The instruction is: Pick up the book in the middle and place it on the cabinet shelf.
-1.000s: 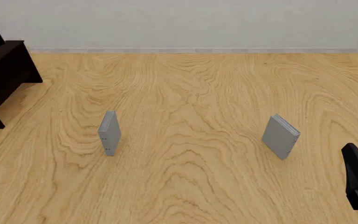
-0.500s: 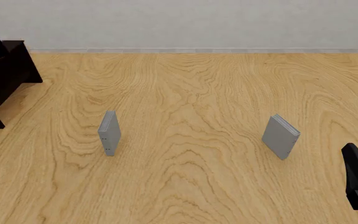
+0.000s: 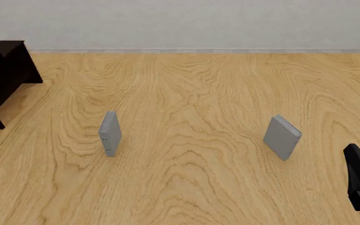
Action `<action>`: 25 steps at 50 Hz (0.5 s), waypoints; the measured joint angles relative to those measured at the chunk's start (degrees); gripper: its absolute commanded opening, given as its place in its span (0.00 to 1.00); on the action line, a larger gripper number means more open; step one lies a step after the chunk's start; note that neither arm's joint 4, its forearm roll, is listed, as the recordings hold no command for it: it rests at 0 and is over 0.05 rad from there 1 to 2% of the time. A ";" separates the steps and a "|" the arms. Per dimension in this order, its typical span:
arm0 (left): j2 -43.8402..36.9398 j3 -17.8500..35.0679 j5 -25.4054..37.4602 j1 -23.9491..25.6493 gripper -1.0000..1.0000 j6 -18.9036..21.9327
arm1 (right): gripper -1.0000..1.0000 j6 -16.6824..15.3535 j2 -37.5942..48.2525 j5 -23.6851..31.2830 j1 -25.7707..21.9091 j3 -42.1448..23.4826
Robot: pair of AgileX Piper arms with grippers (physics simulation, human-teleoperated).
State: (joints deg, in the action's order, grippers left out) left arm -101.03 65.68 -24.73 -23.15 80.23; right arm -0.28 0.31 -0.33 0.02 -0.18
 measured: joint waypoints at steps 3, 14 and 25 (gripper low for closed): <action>-0.27 -0.03 -0.09 -0.01 0.00 -0.18 | 1.00 0.00 0.00 0.00 0.00 0.00; -1.51 -0.03 -0.47 0.32 0.00 -0.98 | 1.00 0.00 0.00 0.00 0.00 0.00; -2.43 0.60 0.82 0.55 1.00 -2.50 | 1.00 0.00 0.00 0.00 0.00 0.00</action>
State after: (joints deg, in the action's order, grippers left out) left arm -103.45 66.28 -23.91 -22.60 77.73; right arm -0.29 0.31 -0.33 0.02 -0.18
